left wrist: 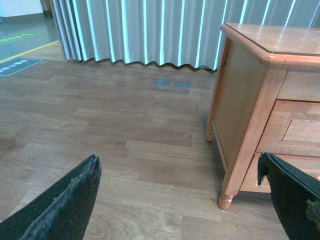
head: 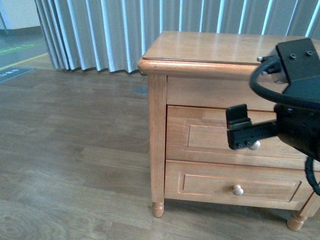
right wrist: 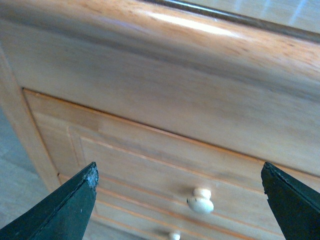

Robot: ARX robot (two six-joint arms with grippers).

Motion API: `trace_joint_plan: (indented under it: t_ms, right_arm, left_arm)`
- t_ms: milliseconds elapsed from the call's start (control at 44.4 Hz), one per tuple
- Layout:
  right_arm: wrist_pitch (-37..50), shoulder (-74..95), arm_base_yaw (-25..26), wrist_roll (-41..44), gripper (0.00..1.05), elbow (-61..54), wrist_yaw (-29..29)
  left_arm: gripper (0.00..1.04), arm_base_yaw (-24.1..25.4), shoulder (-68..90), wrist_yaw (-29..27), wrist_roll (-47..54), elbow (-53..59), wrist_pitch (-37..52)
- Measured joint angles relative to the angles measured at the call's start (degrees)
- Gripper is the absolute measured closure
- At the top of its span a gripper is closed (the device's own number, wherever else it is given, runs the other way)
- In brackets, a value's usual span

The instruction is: Put charger into drawer

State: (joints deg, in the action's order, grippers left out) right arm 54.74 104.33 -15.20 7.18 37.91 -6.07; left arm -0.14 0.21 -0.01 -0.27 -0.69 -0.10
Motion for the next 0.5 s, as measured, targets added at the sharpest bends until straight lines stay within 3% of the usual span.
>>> trace_joint_plan:
  t_ms: [180, 496]
  right_arm:
    - [-3.8, -15.7, 4.5, -1.5, 0.08, -11.5, 4.0]
    - [-17.8, -43.0, 17.2, -7.1, 0.08, -21.6, 14.1]
  left_arm:
    - [0.06, 0.0, 0.0, 0.0, 0.0, 0.0, 0.0]
    - [0.06, 0.0, 0.0, 0.0, 0.0, 0.0, 0.0]
